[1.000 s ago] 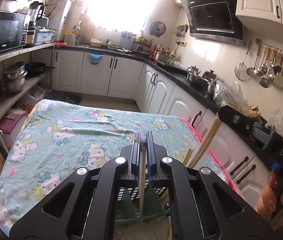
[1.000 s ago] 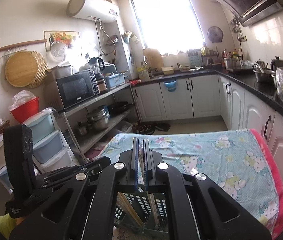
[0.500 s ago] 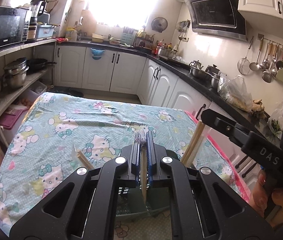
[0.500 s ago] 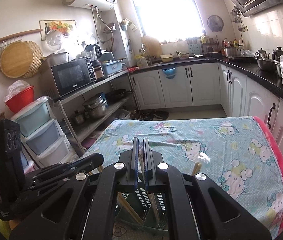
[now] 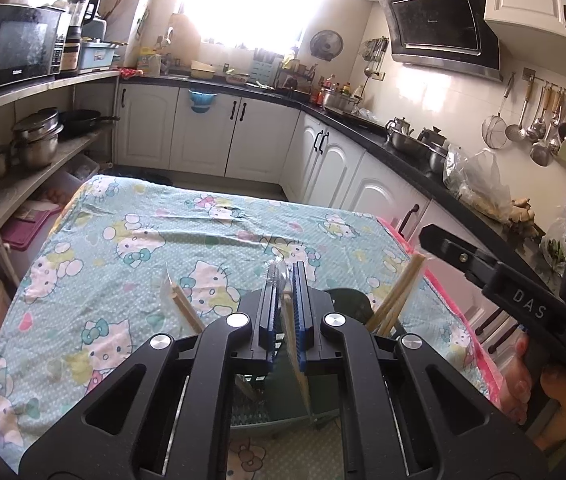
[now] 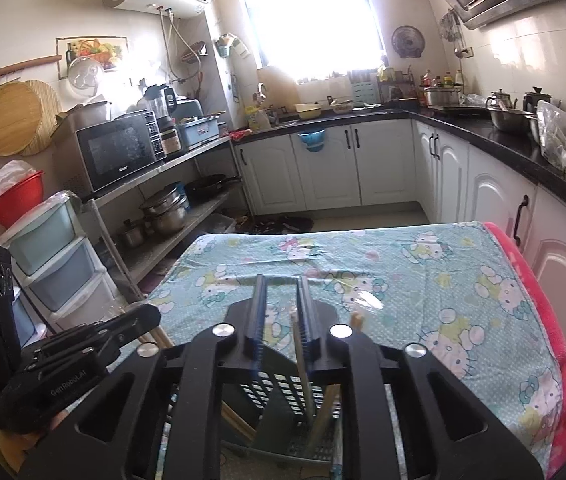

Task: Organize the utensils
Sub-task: 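Open both tools to release the chopsticks into the caddy, then withdraw both open tools from the caddy toward the chopstick pile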

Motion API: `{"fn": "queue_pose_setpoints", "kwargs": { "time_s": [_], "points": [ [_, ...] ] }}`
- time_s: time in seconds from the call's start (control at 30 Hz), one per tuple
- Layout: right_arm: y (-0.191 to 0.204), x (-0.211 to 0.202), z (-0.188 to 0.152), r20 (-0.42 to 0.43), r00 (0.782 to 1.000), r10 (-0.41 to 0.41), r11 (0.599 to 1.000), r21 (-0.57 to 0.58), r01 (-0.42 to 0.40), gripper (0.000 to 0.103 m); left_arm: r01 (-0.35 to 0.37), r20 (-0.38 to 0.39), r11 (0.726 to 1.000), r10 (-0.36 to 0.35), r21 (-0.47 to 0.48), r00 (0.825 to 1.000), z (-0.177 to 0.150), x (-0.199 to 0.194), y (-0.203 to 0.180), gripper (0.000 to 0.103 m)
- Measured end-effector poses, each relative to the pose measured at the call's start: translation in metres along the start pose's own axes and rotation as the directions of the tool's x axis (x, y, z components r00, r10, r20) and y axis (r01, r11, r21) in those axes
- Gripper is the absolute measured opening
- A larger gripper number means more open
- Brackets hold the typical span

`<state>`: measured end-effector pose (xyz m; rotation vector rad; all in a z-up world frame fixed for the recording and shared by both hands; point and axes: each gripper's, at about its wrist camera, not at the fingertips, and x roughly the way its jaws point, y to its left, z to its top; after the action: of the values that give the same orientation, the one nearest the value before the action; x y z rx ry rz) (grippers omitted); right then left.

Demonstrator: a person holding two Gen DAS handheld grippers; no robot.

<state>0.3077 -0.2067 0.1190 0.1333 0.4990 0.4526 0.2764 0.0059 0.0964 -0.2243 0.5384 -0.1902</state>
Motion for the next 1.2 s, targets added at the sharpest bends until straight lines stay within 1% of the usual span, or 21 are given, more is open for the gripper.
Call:
{"fn": "queue_pose_setpoints", "kwargs": {
  "time_s": [0.13,0.2,0.27,0.33,0.4,0.53,0.6,0.77,0.83,0.9,0.97,1.0,1.07,1.13,1.2],
  "points": [
    [-0.004,-0.006,-0.002,0.008,1.000,-0.018,1.000,-0.008,0.018,0.020,0.001,-0.007,1.000,-0.001,-0.003,1.000,-0.003,0.000,0.001,0.003],
    [-0.006,-0.010,-0.003,0.016,1.000,-0.027,1.000,-0.008,0.027,0.025,0.003,-0.011,1.000,-0.003,-0.003,1.000,-0.005,-0.001,0.001,0.003],
    [-0.008,-0.014,-0.005,0.022,0.999,-0.034,0.999,-0.011,0.034,0.027,0.002,-0.013,1.000,-0.002,-0.003,1.000,-0.007,-0.002,0.002,0.004],
    [-0.009,-0.017,-0.006,0.025,0.999,-0.042,0.999,-0.014,0.042,0.029,0.000,-0.015,1.000,0.000,-0.007,1.000,-0.007,-0.003,0.002,0.010],
    [-0.010,-0.020,-0.007,0.026,0.999,-0.046,0.999,-0.014,0.046,0.030,-0.001,-0.018,1.000,0.001,-0.011,1.000,-0.009,-0.005,0.003,0.019],
    [-0.010,-0.027,-0.010,0.031,0.998,-0.059,0.998,-0.019,0.060,0.036,-0.006,-0.017,1.000,0.005,-0.014,1.000,-0.011,-0.010,0.005,0.025],
    [-0.011,-0.031,-0.011,0.034,0.997,-0.064,0.998,-0.019,0.065,0.037,-0.008,-0.014,1.000,0.008,-0.014,1.000,-0.013,-0.013,0.006,0.032],
    [-0.011,-0.040,-0.017,0.040,0.997,-0.072,0.997,-0.027,0.073,0.043,-0.008,-0.005,1.000,0.008,-0.020,1.000,-0.017,-0.022,0.006,0.043],
    [-0.010,-0.044,-0.020,0.044,0.996,-0.076,0.997,-0.030,0.077,0.045,-0.008,0.002,1.000,0.008,-0.023,1.000,-0.018,-0.026,0.006,0.048],
    [-0.009,-0.049,-0.022,0.049,0.996,-0.080,0.996,-0.036,0.082,0.047,-0.007,0.011,1.000,0.008,-0.025,1.000,-0.020,-0.031,0.006,0.055],
    [-0.008,-0.054,-0.025,0.056,0.995,-0.082,0.996,-0.038,0.085,0.051,-0.010,0.018,1.000,0.011,-0.026,1.000,-0.021,-0.036,0.006,0.057],
    [-0.008,-0.056,-0.027,0.059,0.995,-0.083,0.996,-0.039,0.085,0.052,-0.011,0.022,1.000,0.012,-0.026,1.000,-0.022,-0.038,0.006,0.060],
    [-0.006,-0.059,-0.030,0.062,0.994,-0.086,0.995,-0.045,0.089,0.053,-0.017,0.031,1.000,0.018,-0.023,0.999,-0.024,-0.042,0.005,0.066],
    [-0.005,-0.063,-0.034,0.063,0.994,-0.089,0.995,-0.050,0.092,0.054,-0.021,0.034,1.000,0.022,-0.021,0.999,-0.026,-0.046,0.005,0.069],
    [-0.004,-0.066,-0.037,0.063,0.994,-0.089,0.994,-0.053,0.092,0.056,-0.023,0.037,1.000,0.024,-0.021,0.999,-0.029,-0.050,0.005,0.077]
  ]
}}
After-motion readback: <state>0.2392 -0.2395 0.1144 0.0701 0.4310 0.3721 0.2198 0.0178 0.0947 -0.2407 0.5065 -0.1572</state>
